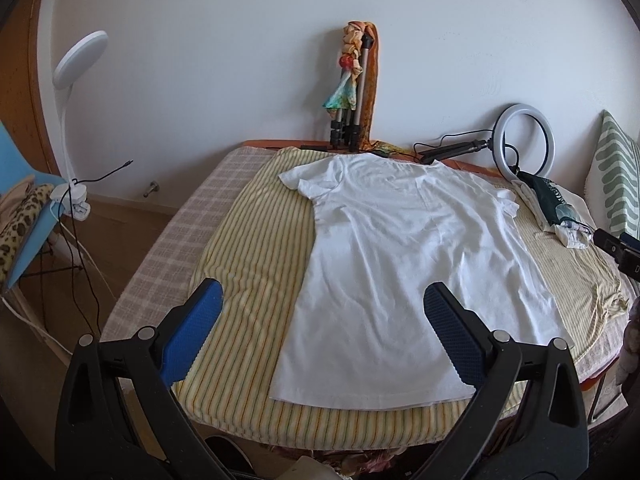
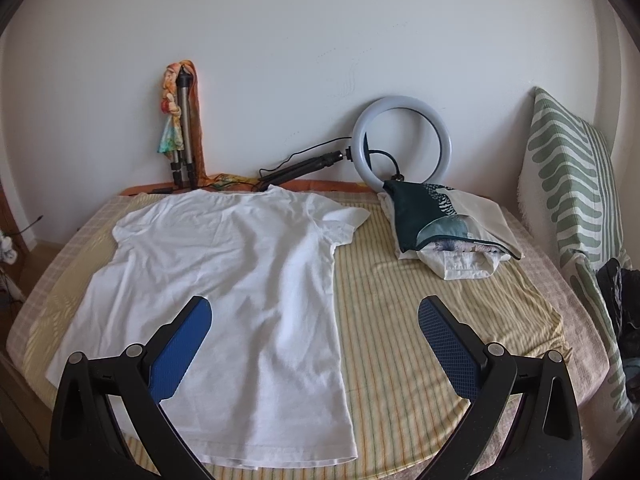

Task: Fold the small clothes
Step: 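Grasp the side edge of the white T-shirt with the right gripper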

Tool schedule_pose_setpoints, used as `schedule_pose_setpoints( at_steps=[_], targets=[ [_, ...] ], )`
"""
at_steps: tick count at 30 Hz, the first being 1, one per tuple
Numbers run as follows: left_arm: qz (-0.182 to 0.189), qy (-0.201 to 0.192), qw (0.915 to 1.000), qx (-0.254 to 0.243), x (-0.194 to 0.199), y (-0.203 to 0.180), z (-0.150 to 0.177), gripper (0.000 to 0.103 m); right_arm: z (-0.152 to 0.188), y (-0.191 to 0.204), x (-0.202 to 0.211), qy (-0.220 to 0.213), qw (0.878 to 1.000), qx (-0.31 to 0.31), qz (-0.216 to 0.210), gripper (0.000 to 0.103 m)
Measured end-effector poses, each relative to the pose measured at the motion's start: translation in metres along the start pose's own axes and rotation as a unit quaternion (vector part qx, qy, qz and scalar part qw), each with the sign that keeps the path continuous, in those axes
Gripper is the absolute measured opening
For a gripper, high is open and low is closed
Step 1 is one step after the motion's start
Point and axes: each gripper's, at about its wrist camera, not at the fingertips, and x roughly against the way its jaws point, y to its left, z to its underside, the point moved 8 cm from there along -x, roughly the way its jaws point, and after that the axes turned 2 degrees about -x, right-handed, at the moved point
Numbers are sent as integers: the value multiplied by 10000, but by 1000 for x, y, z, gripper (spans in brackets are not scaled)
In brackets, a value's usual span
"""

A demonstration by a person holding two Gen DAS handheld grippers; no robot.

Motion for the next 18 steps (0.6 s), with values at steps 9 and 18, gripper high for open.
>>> schedule_pose_setpoints(
  at_steps=[9,18],
  targets=[
    [57,627,9935,951,-24,48,61,69,-48,87,-29,168,9862,442,-1586,103],
    [423,1021,9820,1529,-48,50,90,50,-92,192,-90,609,9716,992,-2062,103]
  ],
)
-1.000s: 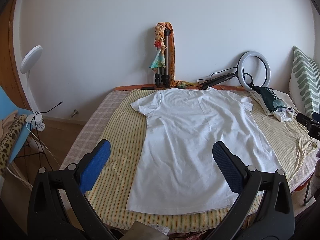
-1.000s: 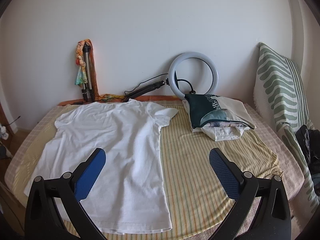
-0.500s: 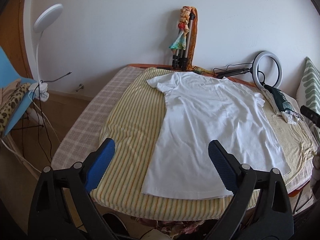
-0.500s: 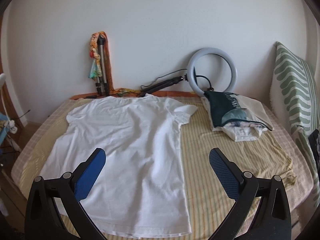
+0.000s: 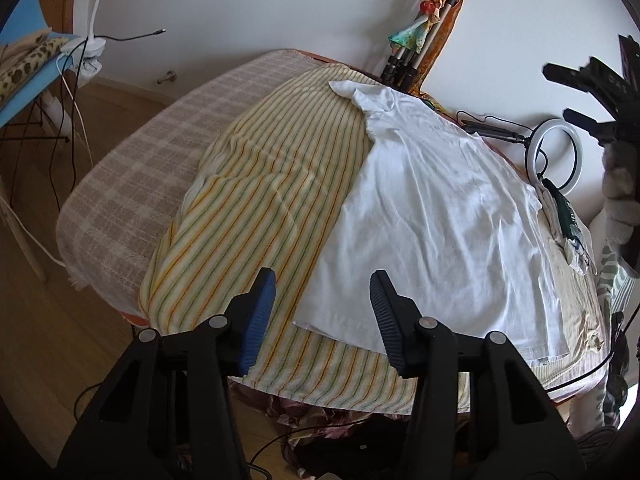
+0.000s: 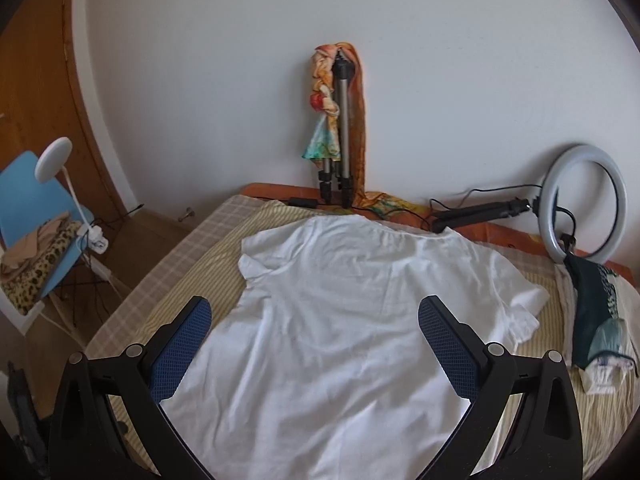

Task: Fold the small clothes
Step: 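Grasp the side edge of the white T-shirt with the right gripper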

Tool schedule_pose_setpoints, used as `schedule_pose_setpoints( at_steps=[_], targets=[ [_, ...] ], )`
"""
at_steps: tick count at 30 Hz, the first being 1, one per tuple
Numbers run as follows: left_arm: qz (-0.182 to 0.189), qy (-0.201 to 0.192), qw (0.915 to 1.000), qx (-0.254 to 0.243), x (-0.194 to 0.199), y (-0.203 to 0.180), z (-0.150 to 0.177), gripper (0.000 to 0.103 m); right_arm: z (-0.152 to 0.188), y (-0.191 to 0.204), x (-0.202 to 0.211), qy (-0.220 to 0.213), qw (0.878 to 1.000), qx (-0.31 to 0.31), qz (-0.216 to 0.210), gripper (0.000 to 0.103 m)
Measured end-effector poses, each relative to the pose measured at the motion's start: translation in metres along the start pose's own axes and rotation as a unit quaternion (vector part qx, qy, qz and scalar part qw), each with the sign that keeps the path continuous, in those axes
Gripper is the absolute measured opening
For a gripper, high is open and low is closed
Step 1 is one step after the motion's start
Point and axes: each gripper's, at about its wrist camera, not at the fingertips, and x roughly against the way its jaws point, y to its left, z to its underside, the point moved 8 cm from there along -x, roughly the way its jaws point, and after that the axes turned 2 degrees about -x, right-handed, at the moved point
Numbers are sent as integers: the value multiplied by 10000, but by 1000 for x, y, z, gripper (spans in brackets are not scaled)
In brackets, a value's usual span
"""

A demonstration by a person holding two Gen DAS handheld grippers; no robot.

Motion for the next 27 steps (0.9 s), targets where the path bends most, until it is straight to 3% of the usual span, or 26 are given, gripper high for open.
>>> schedule_pose_setpoints(
  at_steps=[5,10,14,17,22,23,27],
  targets=[
    [76,125,9990,425,-14,6,7,50,-24,29,-63,418,9990,32,-179,103],
    [-81,169,9992,355,-24,9,10,50,-41,55,-139,1037,9936,-161,-421,95],
    [79,330,9984,449,-33,8,15,50,-40,73,-195,1397,9887,-189,-514,91],
    [44,316,9987,390,-35,6,14,50,-33,88,-236,1721,9838,-43,-508,75],
    [39,248,9988,409,-36,7,12,49,-24,109,-282,1947,9794,253,-465,74],
    [1,242,9991,356,-37,7,12,46,-23,114,-288,1975,9788,303,-455,74],
    [-53,249,9992,297,-39,9,12,20,-16,121,-307,2070,9762,596,-244,69]
  ],
)
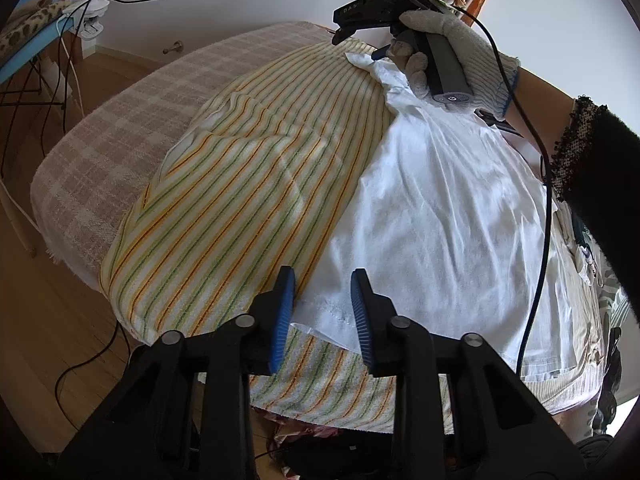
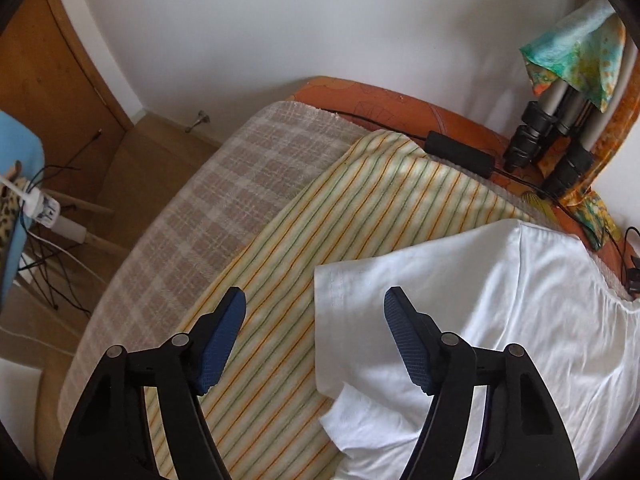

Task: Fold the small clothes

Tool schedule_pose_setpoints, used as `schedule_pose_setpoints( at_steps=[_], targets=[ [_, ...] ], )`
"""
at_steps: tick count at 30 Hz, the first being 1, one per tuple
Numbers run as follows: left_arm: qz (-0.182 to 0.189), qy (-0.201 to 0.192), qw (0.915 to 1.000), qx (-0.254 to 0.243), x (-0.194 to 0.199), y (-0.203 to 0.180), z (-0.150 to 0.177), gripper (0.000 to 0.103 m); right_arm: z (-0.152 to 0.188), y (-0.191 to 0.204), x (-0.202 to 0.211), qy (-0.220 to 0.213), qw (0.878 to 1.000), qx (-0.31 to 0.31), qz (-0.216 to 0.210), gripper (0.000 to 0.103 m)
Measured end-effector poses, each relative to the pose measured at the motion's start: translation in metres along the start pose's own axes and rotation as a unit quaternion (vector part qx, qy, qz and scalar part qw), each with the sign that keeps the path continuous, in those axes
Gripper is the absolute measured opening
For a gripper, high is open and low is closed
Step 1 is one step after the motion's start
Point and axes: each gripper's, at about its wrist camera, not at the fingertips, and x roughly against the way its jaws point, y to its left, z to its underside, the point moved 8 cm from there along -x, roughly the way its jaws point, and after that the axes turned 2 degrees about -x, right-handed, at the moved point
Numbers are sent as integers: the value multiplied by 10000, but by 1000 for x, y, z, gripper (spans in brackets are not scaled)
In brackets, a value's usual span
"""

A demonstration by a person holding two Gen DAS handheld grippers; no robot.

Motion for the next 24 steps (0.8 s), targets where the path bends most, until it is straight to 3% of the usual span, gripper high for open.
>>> schedule_pose_setpoints(
  at_steps=[1,4,8,11,14,24],
  targets=[
    [34,34,10000,29,-1,1,0,13,0,-1,-4,22,10000,53,76,69],
    [98,60,9999,83,-2,2,0,6,-2,-6,-13,85,9996,117,255,60],
    [233,21,9997,20,4,-3,-1,2,0,-14,-19,102,9984,228,517,34],
    [356,-69,9993,-19,10,-8,-2,1,-1,-11,-18,54,9965,536,639,7],
    [494,-131,9987,-11,16,-13,-4,0,-4,-12,-12,-66,9953,606,752,4],
    [881,-339,9951,-302,35,-46,-8,0,-22,-68,51,-810,9959,-383,154,3]
  ],
)
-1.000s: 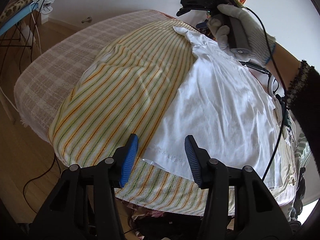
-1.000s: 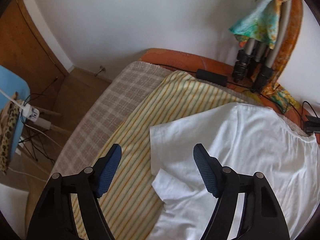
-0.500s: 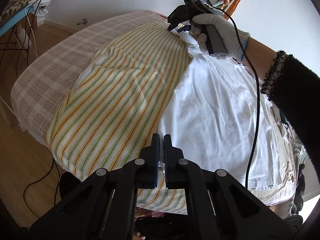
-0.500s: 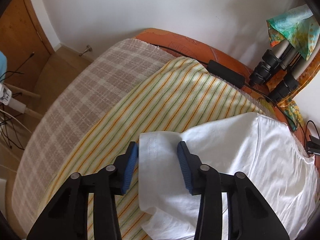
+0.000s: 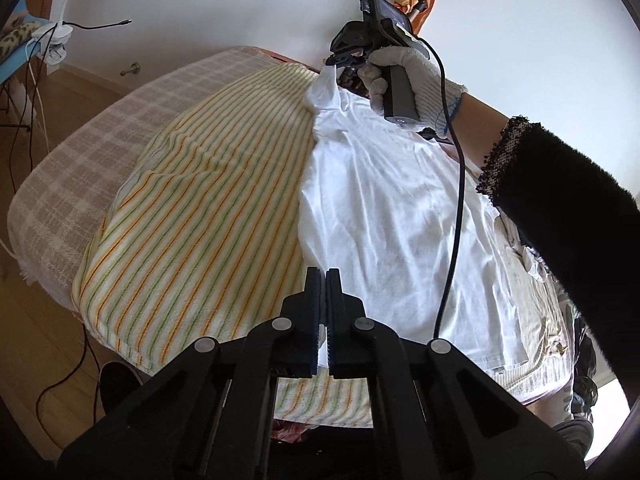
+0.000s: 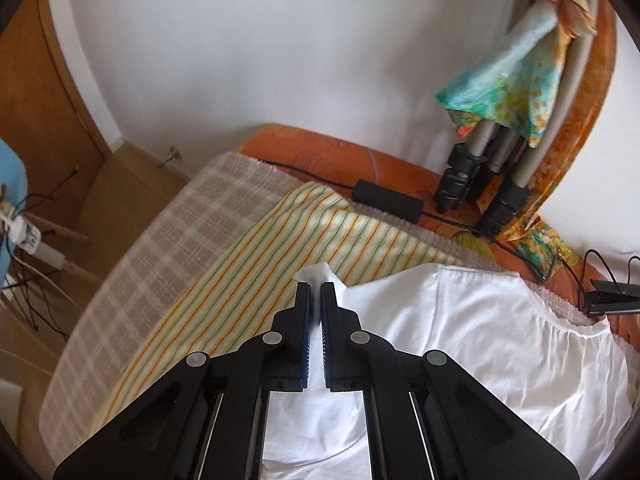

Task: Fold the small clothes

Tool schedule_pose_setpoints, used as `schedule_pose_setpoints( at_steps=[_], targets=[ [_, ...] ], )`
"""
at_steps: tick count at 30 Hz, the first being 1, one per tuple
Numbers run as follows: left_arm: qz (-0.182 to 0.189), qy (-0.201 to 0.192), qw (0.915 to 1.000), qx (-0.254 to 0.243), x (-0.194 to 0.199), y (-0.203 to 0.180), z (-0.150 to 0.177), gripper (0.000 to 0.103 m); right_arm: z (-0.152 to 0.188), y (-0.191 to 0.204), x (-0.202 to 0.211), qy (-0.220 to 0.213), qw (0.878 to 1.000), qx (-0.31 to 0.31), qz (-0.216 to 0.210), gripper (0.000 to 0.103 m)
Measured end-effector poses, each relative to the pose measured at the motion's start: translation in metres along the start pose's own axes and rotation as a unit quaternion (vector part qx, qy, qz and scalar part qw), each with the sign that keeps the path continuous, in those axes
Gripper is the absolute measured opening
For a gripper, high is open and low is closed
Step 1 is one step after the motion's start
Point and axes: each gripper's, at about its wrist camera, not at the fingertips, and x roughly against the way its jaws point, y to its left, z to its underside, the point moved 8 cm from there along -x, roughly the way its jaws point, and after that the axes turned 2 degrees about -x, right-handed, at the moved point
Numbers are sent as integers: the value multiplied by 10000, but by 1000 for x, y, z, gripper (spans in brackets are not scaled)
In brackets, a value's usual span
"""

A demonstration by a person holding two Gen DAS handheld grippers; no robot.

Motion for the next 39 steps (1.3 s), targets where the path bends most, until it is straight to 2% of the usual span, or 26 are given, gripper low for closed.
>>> schedule_pose_setpoints(
  at_steps=[6,11,15,17,20,25,31,34,36,39],
  targets=[
    [303,23,9986,-430,-2,-42,3,0,-4,-46,35,-362,9987,-340,-105,3],
    [552,210,9954,-752,-14,-75,12,0,2,-97,51,-555,9960,-698,-67,3],
    [674,434,9919,-983,-26,-96,24,0,23,-142,59,-552,9939,-942,160,3],
    [757,605,9908,-947,-34,-98,29,0,36,-163,57,-493,9936,-940,392,3],
    [804,768,9889,-986,-40,-103,35,0,51,-183,46,-324,9931,-1014,482,3],
    [866,868,9872,-1018,-42,-105,39,0,58,-194,35,-302,9929,-1027,525,3],
    [895,969,9858,-1037,-51,-109,44,0,58,-187,22,-130,9945,-871,560,5],
    [891,922,9854,-1123,-46,-113,46,0,62,-189,31,-118,9943,-867,612,13],
    [955,923,9843,-1163,-41,-116,46,0,66,-191,45,-214,9939,-916,567,22],
    [1146,866,9813,-1281,-24,-121,49,0,72,-197,75,-343,9933,-976,521,25]
  ],
)
